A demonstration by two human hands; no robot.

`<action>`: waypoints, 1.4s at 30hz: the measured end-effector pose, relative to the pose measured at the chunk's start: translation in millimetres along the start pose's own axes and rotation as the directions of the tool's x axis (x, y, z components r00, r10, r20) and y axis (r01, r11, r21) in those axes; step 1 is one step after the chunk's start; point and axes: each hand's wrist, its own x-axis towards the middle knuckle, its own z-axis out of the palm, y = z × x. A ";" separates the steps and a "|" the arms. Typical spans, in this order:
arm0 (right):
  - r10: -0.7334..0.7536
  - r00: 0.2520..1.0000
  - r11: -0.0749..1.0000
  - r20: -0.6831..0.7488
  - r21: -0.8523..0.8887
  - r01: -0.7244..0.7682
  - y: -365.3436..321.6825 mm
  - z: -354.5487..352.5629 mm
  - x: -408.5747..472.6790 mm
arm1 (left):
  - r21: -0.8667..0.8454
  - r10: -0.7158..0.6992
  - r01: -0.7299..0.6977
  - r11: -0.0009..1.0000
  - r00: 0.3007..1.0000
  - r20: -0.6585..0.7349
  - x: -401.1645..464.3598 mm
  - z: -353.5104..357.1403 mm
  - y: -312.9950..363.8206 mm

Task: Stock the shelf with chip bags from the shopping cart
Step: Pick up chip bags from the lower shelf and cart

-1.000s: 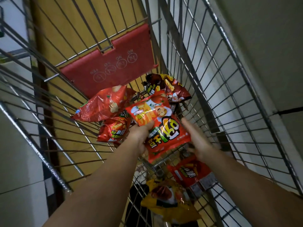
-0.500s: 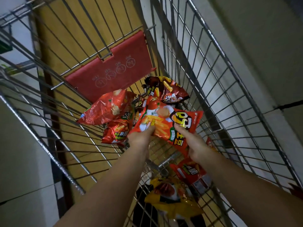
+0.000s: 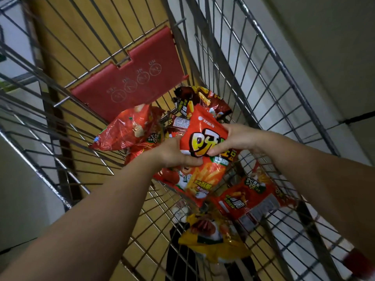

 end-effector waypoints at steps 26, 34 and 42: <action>0.051 0.875 0.974 -0.482 0.219 0.063 3.7 22.8 50.3 | -0.775 -0.385 -0.083 0.626 0.832 -0.400 19.2 32.7 -48.0; -0.258 0.812 0.857 -0.524 -0.512 -0.058 -6.7 -2.7 104.3 | -0.839 -0.538 -0.125 0.529 0.715 -0.446 35.0 49.9 -60.3; -0.109 0.854 0.796 -0.509 -0.559 -0.232 -20.3 -2.1 128.4 | -0.847 -0.548 -0.170 0.503 0.695 -0.465 50.9 46.7 -52.9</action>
